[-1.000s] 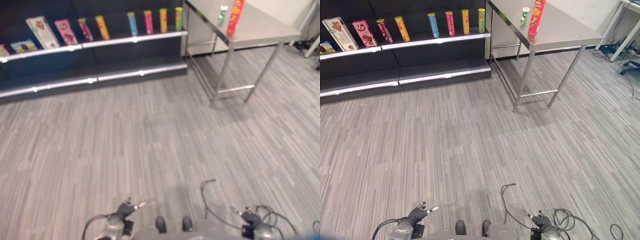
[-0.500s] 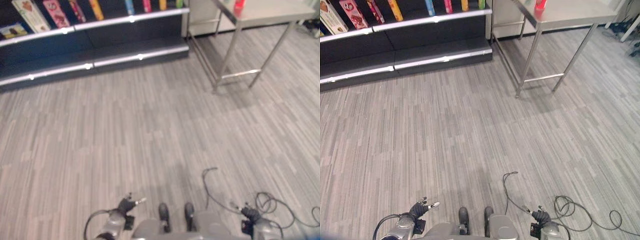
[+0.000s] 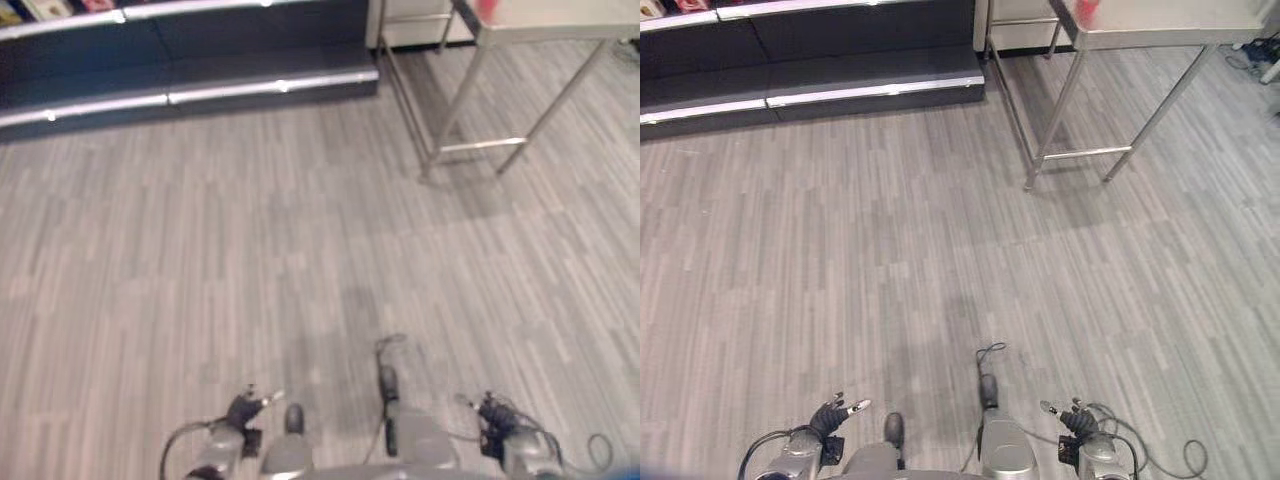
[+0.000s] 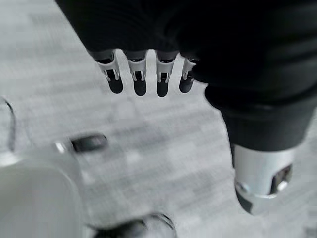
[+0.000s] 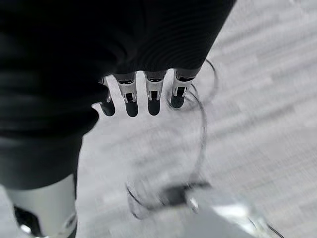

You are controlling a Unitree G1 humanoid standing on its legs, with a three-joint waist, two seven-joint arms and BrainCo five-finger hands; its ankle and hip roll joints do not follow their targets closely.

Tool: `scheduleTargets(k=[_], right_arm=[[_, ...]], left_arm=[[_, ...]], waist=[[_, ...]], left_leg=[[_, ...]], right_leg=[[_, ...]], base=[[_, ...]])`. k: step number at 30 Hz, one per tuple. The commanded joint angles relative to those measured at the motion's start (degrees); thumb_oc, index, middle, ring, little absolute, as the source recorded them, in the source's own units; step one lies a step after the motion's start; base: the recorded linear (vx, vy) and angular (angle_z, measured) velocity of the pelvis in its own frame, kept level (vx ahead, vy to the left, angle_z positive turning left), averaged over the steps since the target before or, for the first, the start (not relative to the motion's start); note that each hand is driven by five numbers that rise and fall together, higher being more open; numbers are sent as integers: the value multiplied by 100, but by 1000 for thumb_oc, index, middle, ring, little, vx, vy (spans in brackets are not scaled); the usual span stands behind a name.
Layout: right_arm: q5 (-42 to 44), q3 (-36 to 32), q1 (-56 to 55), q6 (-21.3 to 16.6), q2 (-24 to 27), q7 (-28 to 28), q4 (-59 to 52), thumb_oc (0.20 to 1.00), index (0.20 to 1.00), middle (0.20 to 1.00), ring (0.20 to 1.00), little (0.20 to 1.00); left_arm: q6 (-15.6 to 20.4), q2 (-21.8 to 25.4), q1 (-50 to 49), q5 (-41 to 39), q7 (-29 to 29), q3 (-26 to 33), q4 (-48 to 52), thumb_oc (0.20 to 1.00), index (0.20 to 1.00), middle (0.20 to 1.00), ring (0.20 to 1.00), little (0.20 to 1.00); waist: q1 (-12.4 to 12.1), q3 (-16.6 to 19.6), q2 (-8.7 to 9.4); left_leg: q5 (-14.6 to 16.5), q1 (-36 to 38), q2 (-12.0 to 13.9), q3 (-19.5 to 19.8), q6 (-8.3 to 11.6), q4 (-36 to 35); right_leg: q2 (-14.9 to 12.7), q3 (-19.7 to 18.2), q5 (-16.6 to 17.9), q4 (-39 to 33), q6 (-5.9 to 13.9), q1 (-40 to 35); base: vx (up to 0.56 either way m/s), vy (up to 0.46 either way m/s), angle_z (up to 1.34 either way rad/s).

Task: Put the goods on the table back onto the shelves and tidy them up.

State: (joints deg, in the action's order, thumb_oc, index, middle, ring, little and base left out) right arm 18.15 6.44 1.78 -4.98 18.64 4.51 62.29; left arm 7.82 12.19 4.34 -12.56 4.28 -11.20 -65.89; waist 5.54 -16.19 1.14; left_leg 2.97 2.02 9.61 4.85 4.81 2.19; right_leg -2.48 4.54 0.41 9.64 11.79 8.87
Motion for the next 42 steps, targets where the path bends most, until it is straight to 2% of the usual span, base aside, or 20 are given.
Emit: scheduleTargets(k=[1,3,6,8,10,13,14,15,16,19,24,26,28,30,32,33,35,37,41,42], right_arm=[[121,84,-166,-193,68,48,-191,1000,1000,1000,1000,1000],[100,25,-180,-205,126,44,-90,1000,1000,1000,1000,1000],[245,10,-132,-280,203,71,-242,1000,1000,1000,1000,1000],[307,40,-21,-277,244,114,-306,1000,1000,1000,1000,1000],[381,59,131,-278,300,155,-352,1000,1000,1000,1000,1000],[371,123,253,-240,323,101,-376,1000,1000,1000,1000,1000],[291,165,279,-197,328,83,-364,1000,1000,1000,1000,1000],[291,166,279,-197,327,83,-364,1000,1000,1000,1000,1000],[229,185,274,-170,335,67,-336,1000,1000,1000,1000,1000],[-63,197,221,-174,228,73,-68,1000,1000,1000,1000,1000],[-309,244,131,-72,57,-14,65,1000,1000,1000,1000,1000],[-370,241,106,-50,-13,-62,119,1000,1000,1000,1000,1000],[-350,173,98,1,-61,-100,238,1000,1000,1000,1000,1000],[-410,232,96,20,-88,-150,292,1000,1000,1000,1000,1000],[-325,215,153,10,-80,-103,177,1000,1000,1000,1000,1000],[-325,214,154,10,-81,-103,177,1000,1000,1000,1000,1000],[-253,182,161,-26,-105,-63,8,1000,1000,1000,1000,1000],[-225,157,159,-31,-109,-53,1,1000,1000,1000,1000,1000],[-116,196,195,-51,-141,-61,-26,1000,1000,1000,1000,1000],[-73,207,208,-58,-144,-60,-21,1000,1000,1000,1000,1000]], left_arm=[[109,242,146,-101,19,-40,61,1000,1000,1000,1000,1000],[111,152,155,-162,0,-60,83,1000,1000,1000,1000,1000],[127,128,140,-327,16,-28,199,1000,1000,1000,1000,1000],[129,136,153,-298,10,-45,282,1000,1000,1000,1000,1000],[124,143,179,-375,41,-58,360,1000,1000,1000,1000,1000],[127,105,189,-350,12,-98,420,1000,1000,1000,1000,1000],[114,73,125,-316,-13,-134,453,1000,1000,1000,1000,1000],[114,74,124,-316,-13,-134,453,1000,1000,1000,1000,1000],[121,68,92,-263,-26,-154,442,1000,1000,1000,1000,1000],[110,24,11,-141,-85,-110,257,1000,1000,1000,1000,1000],[108,-14,-153,-118,-96,19,108,1000,1000,1000,1000,1000],[129,-13,-144,-143,-97,40,81,1000,1000,1000,1000,1000],[107,32,-107,-79,-59,55,-9,1000,1000,1000,1000,1000],[102,117,-67,-65,-59,80,-9,1000,1000,1000,1000,1000],[105,237,53,-86,-28,81,94,1000,1000,1000,1000,1000],[105,238,54,-86,-28,81,94,1000,1000,1000,1000,1000],[108,337,104,-145,6,124,114,1000,1000,1000,1000,1000],[102,338,130,-161,-1,110,97,1000,1000,1000,1000,1000],[88,418,205,-145,-25,75,38,1000,1000,1000,1000,1000],[79,425,228,-132,-41,66,24,1000,1000,1000,1000,1000]], waist=[[161,162,107],[214,261,-39],[201,198,16],[112,106,125],[-32,-21,269],[-205,-90,305],[-319,-60,195],[-318,-51,205],[-392,-23,116],[-612,62,-66],[-767,159,-85],[-775,231,-3],[-762,313,156],[-720,333,263],[-664,227,183],[-663,215,189],[-627,195,149],[-585,253,164],[-357,265,221],[-294,226,249]], left_leg=[[977,1255,-719,180,-62,570],[72,1074,-546,254,339,1465],[-662,448,-543,88,421,2857],[-827,-35,-531,-216,248,3685],[-575,-595,-522,-493,47,4291],[-179,-1138,-458,-810,8,3435],[-174,-1415,-446,-990,77,2130],[-195,-1412,-458,-994,75,2100],[-285,-1461,-534,-974,93,1155],[-883,-1871,-839,-672,347,-465],[-1195,-1897,-744,-657,349,-302],[-1112,-1820,-762,-805,304,-174],[-925,-1706,-849,-929,205,-74],[-734,-1416,-946,-1055,54,-106],[-545,-1117,-938,-1123,-128,-130],[-543,-1104,-943,-1123,-127,-132],[-326,-869,-815,-1225,-195,-156],[-238,-770,-837,-1232,-197,-203],[126,-396,-902,-1236,-254,-223],[203,-285,-956,-1193,-281,-216]], right_leg=[[311,215,517,-686,120,1105],[267,119,261,-501,-282,817],[205,20,100,-504,-522,517],[229,-149,-108,-594,-700,151],[108,-279,-225,-635,-784,-184],[6,-368,-485,-676,-743,-628],[-25,-398,-640,-731,-665,-899],[-36,-399,-637,-733,-663,-890],[-6,-424,-731,-769,-602,-1047],[148,-704,-1031,-918,-524,-1751],[-100,-997,-1241,-903,-320,-2126],[-413,-985,-1105,-756,-139,-2095],[-782,-1053,-432,-351,137,-1890],[-1007,-1175,558,322,296,-1581],[-1147,-1121,1213,1187,113,-1129],[-1152,-1120,1202,1198,112,-1138],[-1464,-600,1169,1228,-7,-924],[-1439,-437,932,975,-38,-864],[-651,-106,-61,96,4,-266],[-463,-144,-92,-100,36,-153]], base=[[773,-332,86],[703,-323,89],[269,-176,41],[362,-266,-35],[397,-205,-51],[459,-35,-26],[439,45,-12],[470,97,-15],[362,78,-21],[625,102,-21],[489,191,-48],[435,259,-93],[391,199,-39],[339,178,-13],[315,217,-16],[331,185,13],[257,82,20],[185,49,16],[274,58,7],[286,56,-22]])
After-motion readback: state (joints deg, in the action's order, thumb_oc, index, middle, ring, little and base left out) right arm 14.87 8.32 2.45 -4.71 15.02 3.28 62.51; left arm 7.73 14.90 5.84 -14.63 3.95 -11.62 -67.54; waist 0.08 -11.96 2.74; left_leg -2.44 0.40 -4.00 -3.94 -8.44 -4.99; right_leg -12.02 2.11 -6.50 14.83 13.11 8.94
